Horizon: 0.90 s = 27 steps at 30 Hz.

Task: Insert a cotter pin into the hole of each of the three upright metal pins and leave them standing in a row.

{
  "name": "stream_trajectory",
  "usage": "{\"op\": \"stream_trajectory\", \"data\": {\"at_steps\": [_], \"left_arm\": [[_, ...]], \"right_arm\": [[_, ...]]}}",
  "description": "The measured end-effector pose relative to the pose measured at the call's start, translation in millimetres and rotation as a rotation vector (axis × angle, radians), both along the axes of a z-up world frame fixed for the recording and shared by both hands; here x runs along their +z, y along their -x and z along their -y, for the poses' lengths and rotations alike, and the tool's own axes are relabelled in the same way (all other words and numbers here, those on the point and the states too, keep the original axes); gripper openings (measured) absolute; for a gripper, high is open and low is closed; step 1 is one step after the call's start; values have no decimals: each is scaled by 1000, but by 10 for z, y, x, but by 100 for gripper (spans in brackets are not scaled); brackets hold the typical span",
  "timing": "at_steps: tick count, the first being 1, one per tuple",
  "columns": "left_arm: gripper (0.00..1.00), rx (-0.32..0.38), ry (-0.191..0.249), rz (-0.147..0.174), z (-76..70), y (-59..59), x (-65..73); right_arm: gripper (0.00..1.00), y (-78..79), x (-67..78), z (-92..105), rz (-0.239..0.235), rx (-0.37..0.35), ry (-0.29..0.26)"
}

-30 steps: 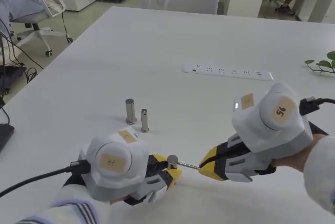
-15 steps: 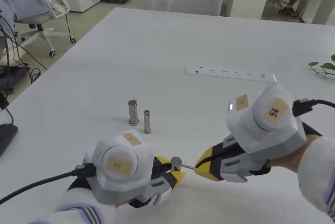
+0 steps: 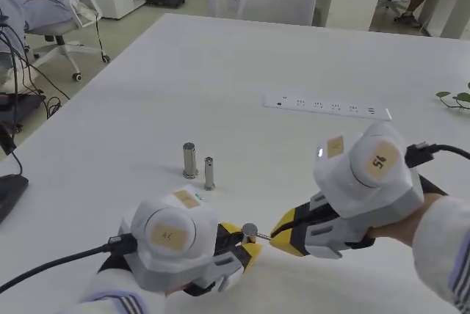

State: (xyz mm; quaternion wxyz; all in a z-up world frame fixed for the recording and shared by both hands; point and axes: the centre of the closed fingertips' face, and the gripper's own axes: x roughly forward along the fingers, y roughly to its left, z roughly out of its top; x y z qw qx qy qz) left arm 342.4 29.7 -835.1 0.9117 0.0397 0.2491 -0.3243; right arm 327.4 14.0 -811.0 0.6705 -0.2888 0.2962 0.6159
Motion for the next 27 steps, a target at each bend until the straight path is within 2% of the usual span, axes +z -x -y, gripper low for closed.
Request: {"op": "stream_trajectory", "data": {"at_steps": [27], "left_arm": [[12,1,10,-1,25,5,-10]], "right_arm": [[4,-10,-1,-109,-6,-11,-19]]}}
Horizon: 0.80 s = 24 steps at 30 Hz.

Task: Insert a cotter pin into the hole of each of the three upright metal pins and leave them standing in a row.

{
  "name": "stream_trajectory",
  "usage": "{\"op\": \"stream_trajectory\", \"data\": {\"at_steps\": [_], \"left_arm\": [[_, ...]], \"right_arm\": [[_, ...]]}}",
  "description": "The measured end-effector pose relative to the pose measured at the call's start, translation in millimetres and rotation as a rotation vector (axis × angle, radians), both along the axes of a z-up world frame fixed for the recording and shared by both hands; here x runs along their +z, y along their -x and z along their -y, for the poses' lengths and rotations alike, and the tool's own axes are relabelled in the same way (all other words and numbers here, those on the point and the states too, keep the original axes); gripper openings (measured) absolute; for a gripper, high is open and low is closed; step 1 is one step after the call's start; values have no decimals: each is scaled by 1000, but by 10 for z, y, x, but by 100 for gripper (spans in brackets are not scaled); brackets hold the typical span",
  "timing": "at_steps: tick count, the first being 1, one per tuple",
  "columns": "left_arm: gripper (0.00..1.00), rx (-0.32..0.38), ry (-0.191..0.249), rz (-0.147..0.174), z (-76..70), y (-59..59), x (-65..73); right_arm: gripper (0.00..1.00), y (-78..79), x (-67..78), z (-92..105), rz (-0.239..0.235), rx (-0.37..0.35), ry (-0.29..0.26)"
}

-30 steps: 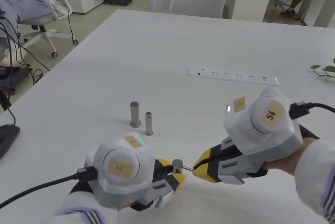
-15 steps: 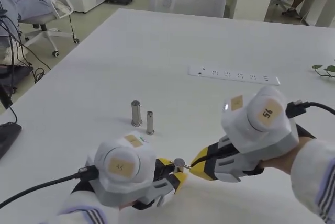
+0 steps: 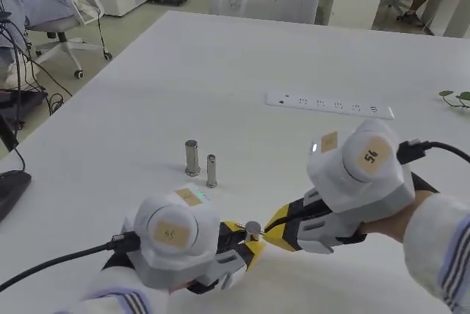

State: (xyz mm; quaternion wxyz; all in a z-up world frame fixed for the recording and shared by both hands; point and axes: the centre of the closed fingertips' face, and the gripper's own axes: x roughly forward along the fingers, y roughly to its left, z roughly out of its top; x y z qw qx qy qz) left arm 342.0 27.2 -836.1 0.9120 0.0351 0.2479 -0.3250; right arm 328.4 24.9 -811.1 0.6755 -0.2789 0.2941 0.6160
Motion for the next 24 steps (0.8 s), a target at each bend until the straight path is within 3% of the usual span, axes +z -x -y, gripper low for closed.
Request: {"op": "stream_trajectory", "data": {"at_steps": [15,19,24], "left_arm": [[12,-7,-10,2,9,-5,-3],[12,-7,-12,0,7,-4,-2],[12,-6,-14,0,5,1,-3]], "right_arm": [[4,-3,4,-17,0,3,-2],[5,6,3,-15,27,43,4],[6,12,-4,-13,23,42,3]]}}
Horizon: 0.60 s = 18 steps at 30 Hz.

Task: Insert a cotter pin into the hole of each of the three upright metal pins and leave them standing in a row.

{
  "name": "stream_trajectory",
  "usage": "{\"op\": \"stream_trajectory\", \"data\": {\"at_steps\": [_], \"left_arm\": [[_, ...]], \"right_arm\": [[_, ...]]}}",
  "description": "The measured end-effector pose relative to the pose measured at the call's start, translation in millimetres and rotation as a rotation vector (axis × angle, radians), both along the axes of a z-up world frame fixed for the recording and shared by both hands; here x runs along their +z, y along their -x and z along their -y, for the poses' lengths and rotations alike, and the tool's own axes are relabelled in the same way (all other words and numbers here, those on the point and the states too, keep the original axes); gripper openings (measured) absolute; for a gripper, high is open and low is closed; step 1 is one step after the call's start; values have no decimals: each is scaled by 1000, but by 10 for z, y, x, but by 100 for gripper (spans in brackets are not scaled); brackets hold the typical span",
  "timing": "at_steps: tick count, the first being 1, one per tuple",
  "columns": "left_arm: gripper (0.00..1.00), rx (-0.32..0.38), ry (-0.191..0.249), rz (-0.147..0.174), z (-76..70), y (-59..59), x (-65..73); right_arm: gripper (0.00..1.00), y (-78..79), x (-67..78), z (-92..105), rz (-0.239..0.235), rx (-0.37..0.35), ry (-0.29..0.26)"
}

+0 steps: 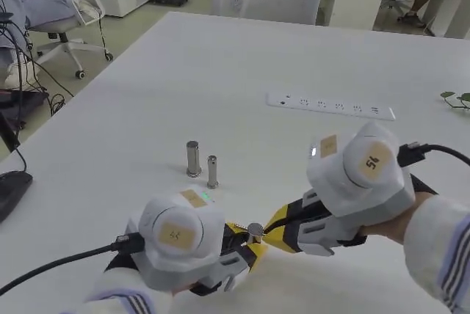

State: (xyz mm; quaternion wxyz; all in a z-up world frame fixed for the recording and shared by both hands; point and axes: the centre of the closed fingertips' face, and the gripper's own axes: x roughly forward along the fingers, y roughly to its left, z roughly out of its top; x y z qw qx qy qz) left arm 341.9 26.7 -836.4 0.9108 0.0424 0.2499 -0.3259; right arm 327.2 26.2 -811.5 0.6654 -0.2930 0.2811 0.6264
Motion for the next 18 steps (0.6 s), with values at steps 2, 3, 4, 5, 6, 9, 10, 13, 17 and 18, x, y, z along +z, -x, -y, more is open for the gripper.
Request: {"op": "stream_trajectory", "data": {"at_steps": [2,3,4,5,6,9,10,13,17,18], "left_arm": [[12,-1,-1,1,-2,1,-1],[12,-1,1,1,-3,2,-1],[12,0,1,1,-3,2,-1],[12,-1,1,1,-3,2,-2],[12,-1,1,2,-3,3,-3],[12,-2,2,2,-1,3,-8],[12,-2,2,2,0,3,-9],[12,-3,1,3,2,5,-11],[12,-3,-2,5,2,5,-14],[12,-4,-2,6,1,5,-15]], "right_arm": [[9,-1,-7,8,1,-3,0],[10,1,-8,11,0,-3,-1],[10,4,-11,17,-2,-7,-2],[10,6,-13,22,-3,-8,-2],[10,7,-17,31,-3,-10,-1],[9,13,-24,51,-11,-17,1],[9,19,-25,55,-16,-19,0],[9,22,-35,79,-15,-18,8],[6,19,-36,82,-17,-21,4],[6,12,-34,84,-17,-25,3]]}}
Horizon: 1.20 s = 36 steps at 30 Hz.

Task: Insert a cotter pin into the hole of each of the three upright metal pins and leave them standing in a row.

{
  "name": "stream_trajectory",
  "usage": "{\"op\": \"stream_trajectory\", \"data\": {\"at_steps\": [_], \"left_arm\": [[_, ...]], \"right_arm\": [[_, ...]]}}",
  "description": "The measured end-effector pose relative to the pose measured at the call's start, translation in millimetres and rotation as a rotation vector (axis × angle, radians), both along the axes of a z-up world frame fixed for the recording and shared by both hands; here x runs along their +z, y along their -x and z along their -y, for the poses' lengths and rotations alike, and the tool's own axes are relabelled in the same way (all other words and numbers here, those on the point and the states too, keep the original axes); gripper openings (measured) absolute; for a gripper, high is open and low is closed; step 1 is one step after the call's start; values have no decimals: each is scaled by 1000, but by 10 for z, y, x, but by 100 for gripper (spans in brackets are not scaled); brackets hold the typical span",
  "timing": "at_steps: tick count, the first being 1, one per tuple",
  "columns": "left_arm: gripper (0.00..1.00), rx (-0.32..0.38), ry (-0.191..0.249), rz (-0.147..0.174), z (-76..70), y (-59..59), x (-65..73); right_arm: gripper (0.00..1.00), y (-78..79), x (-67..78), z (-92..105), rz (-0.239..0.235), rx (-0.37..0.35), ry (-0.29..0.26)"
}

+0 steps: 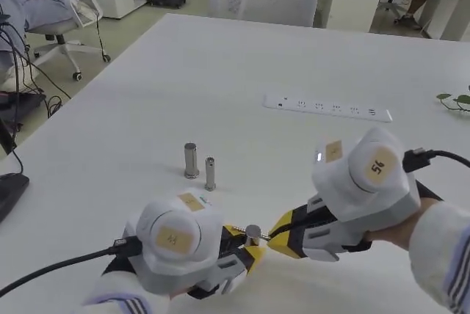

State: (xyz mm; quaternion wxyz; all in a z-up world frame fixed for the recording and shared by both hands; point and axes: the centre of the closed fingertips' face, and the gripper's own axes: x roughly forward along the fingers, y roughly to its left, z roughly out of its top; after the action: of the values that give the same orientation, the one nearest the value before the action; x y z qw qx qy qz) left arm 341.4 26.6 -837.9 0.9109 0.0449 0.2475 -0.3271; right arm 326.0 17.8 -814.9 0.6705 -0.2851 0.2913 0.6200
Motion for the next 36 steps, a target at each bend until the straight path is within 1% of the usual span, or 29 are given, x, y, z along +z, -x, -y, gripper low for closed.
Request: {"op": "stream_trajectory", "data": {"at_steps": [23,33,36], "left_arm": [[12,4,1,-4,6,1,-5],[12,0,-4,-7,10,-1,-4],[12,-1,-4,-7,10,-2,-2]], "right_arm": [[5,-6,6,-35,-23,-24,-15],[5,-4,4,-43,-17,-19,-15],[6,-2,0,-40,-22,-20,-16]]}}
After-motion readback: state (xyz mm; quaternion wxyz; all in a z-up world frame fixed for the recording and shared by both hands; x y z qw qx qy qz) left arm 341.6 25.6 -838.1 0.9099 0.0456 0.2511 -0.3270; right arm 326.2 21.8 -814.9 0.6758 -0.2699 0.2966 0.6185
